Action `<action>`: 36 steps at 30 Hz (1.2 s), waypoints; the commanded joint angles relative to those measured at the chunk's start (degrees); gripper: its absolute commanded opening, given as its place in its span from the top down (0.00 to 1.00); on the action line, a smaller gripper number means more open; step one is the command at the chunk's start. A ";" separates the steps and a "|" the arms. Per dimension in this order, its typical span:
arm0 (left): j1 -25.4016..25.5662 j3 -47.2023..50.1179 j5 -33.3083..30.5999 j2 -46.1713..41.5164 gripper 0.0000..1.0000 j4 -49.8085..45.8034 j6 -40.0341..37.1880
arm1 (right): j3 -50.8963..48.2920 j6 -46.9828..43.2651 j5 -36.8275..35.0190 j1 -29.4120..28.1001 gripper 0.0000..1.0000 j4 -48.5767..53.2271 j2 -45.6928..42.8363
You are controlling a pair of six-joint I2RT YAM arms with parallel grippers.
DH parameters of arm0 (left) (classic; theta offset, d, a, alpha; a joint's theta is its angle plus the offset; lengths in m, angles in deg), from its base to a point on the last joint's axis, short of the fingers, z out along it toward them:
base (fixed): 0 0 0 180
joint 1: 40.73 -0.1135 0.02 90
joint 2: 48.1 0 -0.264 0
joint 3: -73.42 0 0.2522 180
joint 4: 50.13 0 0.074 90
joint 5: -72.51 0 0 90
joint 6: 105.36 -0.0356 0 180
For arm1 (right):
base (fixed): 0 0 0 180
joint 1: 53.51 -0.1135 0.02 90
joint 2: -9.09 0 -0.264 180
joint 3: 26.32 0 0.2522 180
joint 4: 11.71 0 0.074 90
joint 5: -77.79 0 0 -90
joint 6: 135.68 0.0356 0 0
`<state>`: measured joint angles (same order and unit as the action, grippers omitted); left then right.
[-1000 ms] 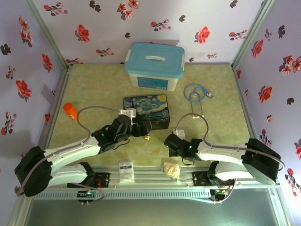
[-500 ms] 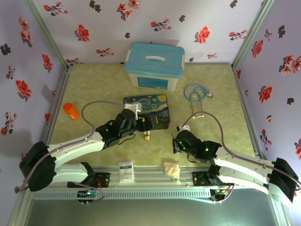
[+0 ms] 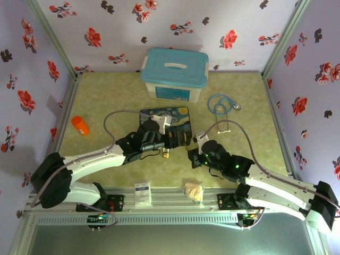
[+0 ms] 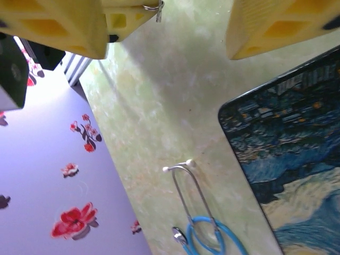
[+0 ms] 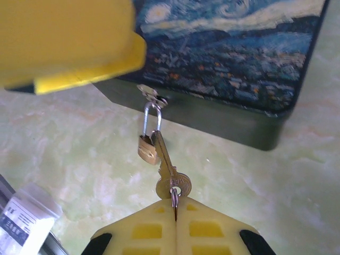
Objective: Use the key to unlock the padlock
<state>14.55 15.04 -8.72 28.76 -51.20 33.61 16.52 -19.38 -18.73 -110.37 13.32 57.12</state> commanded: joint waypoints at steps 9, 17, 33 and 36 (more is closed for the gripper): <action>1.22 -2.49 4.52 4.25 0.63 2.18 -1.26 | 1.50 -1.79 0.75 0.35 1.00 -4.74 0.28; 1.31 -1.84 4.58 4.64 0.94 3.14 -0.81 | 1.59 -1.86 0.11 0.59 1.00 -6.23 0.97; -8.12 -0.03 10.10 -6.66 1.00 7.70 -6.74 | 2.38 11.89 42.82 32.34 0.01 -30.89 -0.07; -9.52 0.15 11.54 -9.02 1.00 8.94 -8.23 | 2.21 15.67 48.39 33.15 0.02 -39.70 2.70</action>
<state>6.01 14.51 -0.65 22.25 -45.98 28.80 17.40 -9.76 16.74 -77.71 -13.24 58.32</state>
